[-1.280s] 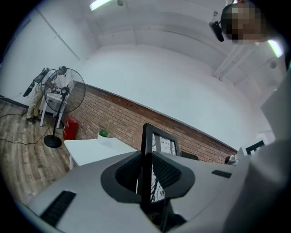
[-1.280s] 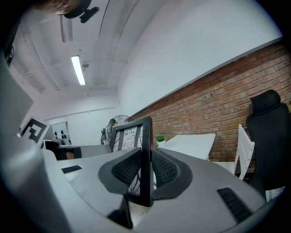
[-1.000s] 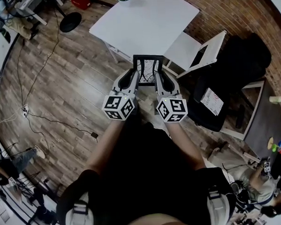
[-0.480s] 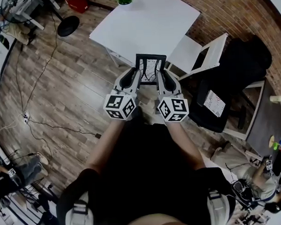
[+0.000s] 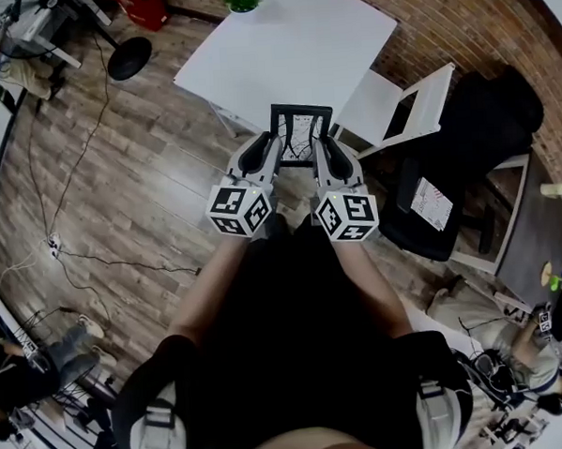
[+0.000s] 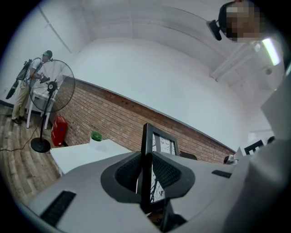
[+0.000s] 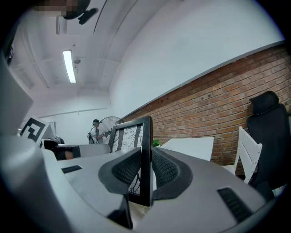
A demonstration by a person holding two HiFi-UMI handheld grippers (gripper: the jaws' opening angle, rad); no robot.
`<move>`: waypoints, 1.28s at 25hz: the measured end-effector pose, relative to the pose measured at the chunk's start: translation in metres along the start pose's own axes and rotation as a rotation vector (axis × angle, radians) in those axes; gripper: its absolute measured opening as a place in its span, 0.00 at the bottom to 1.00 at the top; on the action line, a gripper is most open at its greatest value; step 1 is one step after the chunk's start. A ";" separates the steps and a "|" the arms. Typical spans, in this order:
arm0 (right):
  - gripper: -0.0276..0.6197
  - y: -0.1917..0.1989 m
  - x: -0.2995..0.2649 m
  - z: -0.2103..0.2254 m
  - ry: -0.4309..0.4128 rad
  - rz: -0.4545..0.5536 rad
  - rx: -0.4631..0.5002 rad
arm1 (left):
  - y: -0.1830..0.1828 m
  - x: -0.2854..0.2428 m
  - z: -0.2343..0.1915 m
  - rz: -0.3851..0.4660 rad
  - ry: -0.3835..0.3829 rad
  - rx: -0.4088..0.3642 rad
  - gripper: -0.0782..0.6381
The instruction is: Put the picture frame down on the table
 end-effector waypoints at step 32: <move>0.14 -0.014 -0.099 0.083 -0.066 -0.064 -0.035 | -0.007 -0.112 -0.028 -0.048 -0.100 0.037 0.22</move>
Point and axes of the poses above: the fingertips, and each gripper's own axes: x backward along the fingers, z to its right, y out of its underside, the point moved 6 cm from there along x, backward along the fingers, and after that the axes turned 15 degrees about -y, right-handed, at the moved point
